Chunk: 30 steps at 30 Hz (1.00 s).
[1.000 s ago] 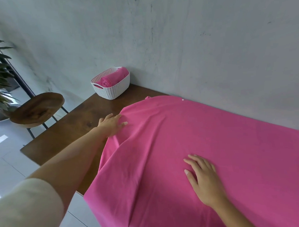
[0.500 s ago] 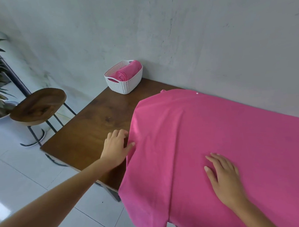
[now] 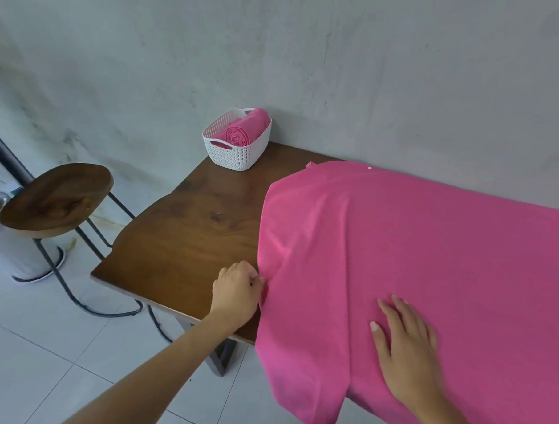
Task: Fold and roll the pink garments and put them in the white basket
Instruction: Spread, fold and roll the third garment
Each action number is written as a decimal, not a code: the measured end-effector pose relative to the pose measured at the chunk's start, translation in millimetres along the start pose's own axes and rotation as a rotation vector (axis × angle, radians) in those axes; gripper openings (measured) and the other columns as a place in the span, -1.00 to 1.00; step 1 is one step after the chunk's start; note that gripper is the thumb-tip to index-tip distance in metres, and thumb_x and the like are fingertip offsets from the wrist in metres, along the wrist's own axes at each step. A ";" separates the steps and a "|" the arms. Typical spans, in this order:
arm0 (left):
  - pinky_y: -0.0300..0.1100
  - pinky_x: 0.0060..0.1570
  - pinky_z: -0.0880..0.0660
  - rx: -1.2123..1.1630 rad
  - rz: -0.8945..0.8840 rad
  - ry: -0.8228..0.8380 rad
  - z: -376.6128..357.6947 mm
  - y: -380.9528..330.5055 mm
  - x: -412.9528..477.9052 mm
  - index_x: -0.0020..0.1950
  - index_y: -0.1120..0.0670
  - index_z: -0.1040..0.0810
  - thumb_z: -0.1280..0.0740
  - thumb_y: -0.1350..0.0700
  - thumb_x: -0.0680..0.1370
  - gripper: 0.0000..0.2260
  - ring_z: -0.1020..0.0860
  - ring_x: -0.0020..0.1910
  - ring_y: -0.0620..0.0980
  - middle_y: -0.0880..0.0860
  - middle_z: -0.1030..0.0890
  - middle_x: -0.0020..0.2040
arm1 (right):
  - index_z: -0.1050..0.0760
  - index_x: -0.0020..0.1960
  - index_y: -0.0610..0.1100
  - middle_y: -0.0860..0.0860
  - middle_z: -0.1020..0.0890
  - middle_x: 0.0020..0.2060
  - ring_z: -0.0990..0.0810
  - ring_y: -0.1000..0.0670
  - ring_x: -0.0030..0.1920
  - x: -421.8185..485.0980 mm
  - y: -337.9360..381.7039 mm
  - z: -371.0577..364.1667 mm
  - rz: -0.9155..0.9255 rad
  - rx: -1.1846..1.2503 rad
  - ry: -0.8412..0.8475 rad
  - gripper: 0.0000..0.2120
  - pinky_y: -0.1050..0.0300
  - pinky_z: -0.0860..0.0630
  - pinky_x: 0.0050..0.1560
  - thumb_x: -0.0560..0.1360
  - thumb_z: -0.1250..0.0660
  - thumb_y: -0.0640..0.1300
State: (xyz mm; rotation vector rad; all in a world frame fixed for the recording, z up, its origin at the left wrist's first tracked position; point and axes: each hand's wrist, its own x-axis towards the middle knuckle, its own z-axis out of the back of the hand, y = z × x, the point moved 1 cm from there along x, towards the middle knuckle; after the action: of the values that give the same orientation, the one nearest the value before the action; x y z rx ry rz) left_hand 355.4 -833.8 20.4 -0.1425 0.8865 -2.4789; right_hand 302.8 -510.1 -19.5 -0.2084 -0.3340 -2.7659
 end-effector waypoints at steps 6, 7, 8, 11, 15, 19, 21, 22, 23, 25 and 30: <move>0.02 -0.04 -0.66 -0.587 0.052 0.232 32.4 15.5 2.0 0.13 0.22 -0.38 -0.25 0.02 0.69 -0.76 -0.61 -0.19 0.10 0.19 -0.62 -0.13 | -0.45 0.45 -0.03 0.00 -0.43 0.47 -0.30 -0.06 0.50 -0.8 3.6 3.7 -0.020 -0.014 -0.010 -0.42 -0.13 -0.25 0.47 0.61 0.04 0.22; -0.02 -0.08 -0.67 -0.632 0.085 0.274 37.6 15.1 1.4 0.16 0.22 -0.38 -0.28 0.02 0.68 -0.73 -0.63 -0.19 0.11 0.24 -0.64 -0.07 | -0.45 0.45 -0.02 0.00 -0.43 0.47 -0.30 -0.06 0.51 -0.9 3.4 3.8 -0.019 -0.016 -0.007 -0.42 -0.14 -0.25 0.48 0.61 0.04 0.22; -0.05 -0.10 -0.67 -0.674 0.134 0.334 41.3 15.9 1.5 0.19 0.22 -0.40 -0.32 0.01 0.66 -0.70 -0.66 -0.17 0.12 0.27 -0.65 -0.02 | -0.44 0.46 -0.02 0.01 -0.42 0.48 -0.29 -0.05 0.51 -1.1 3.1 3.6 -0.020 -0.017 -0.002 -0.42 -0.13 -0.25 0.48 0.61 0.04 0.23; -0.09 0.02 -0.61 -0.768 0.228 0.606 54.2 17.8 -3.4 0.23 0.23 -0.52 -0.37 -0.04 0.62 -0.64 -0.67 -0.08 0.13 0.20 -0.68 -0.01 | -0.43 0.47 -0.01 0.02 -0.40 0.49 -0.27 -0.04 0.52 -1.8 2.9 3.8 -0.027 -0.016 -0.002 -0.48 -0.11 -0.22 0.49 0.65 0.01 0.20; -0.20 -0.11 -0.47 -0.675 0.147 0.705 63.9 25.3 -12.3 0.05 0.26 -0.67 -0.42 0.04 0.60 -0.73 -0.52 -0.17 -0.02 0.09 -0.58 -0.16 | -0.43 0.47 -0.02 0.01 -0.41 0.49 -0.28 -0.05 0.51 -1.8 3.5 4.1 -0.035 -0.011 -0.004 -0.53 -0.11 -0.21 0.49 0.67 -0.05 0.15; -0.27 -0.29 -0.41 -0.453 0.106 0.672 67.6 25.5 -18.7 0.05 0.16 -0.64 -0.40 0.06 0.62 -0.84 -0.45 -0.34 -0.09 0.05 -0.60 -0.26 | -0.42 0.47 -0.01 0.03 -0.40 0.49 -0.28 -0.05 0.51 -1.5 1.8 2.8 -0.038 -0.006 0.001 -0.48 -0.12 -0.23 0.49 0.65 0.00 0.20; -0.25 -0.30 -0.44 -0.453 0.099 0.631 68.9 26.1 -20.2 0.09 0.19 -0.49 -0.28 0.11 0.68 -0.86 -0.52 -0.33 -0.07 0.02 -0.65 -0.28 | -0.42 0.47 -0.01 0.03 -0.39 0.49 -0.27 -0.04 0.52 -1.6 2.7 4.0 -0.040 -0.004 -0.003 -0.51 -0.11 -0.22 0.49 0.67 -0.01 0.18; -0.22 -0.28 -0.46 -0.474 0.100 0.612 69.2 28.2 -20.5 0.12 0.19 -0.43 -0.22 0.12 0.71 -0.86 -0.55 -0.31 -0.03 0.06 -0.67 -0.27 | -0.42 0.47 -0.01 0.03 -0.39 0.50 -0.27 -0.04 0.52 -1.5 3.2 4.6 -0.043 0.000 0.001 -0.51 -0.11 -0.21 0.50 0.67 -0.02 0.17; -0.17 -0.26 -0.47 -0.474 0.097 0.585 70.2 31.0 -20.4 0.13 0.19 -0.40 -0.18 0.11 0.72 -0.86 -0.56 -0.30 0.01 0.13 -0.67 -0.26 | -0.41 0.48 -0.01 0.03 -0.38 0.50 -0.26 -0.04 0.52 -1.4 3.6 5.4 -0.045 0.004 0.008 -0.50 -0.11 -0.20 0.50 0.65 -0.04 0.18; -0.08 -0.26 -0.47 -0.386 0.063 0.521 72.5 41.5 -16.8 0.12 0.14 -0.36 -0.14 0.08 0.73 -0.87 -0.54 -0.33 0.08 0.23 -0.66 -0.27 | -0.41 0.48 -0.02 0.03 -0.38 0.51 -0.26 -0.04 0.52 -1.2 3.8 6.5 -0.046 0.000 0.015 -0.49 -0.11 -0.19 0.51 0.62 -0.07 0.17; -0.13 -0.39 -0.50 -0.182 0.003 0.310 77.3 66.9 5.1 0.07 0.07 -0.35 -0.16 0.05 0.72 -0.89 -0.56 -0.41 0.03 0.13 -0.61 -0.30 | -0.40 0.49 0.00 0.04 -0.36 0.51 -0.24 -0.03 0.53 -0.5 2.9 6.0 -0.049 -0.002 0.023 -0.49 -0.10 -0.17 0.52 0.63 -0.07 0.18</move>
State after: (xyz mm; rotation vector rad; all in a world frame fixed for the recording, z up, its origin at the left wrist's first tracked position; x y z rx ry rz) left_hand 399.1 -924.5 39.1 0.1877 1.2382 -2.4532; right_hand 304.9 -511.0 -13.2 -0.1703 -0.3347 -2.8150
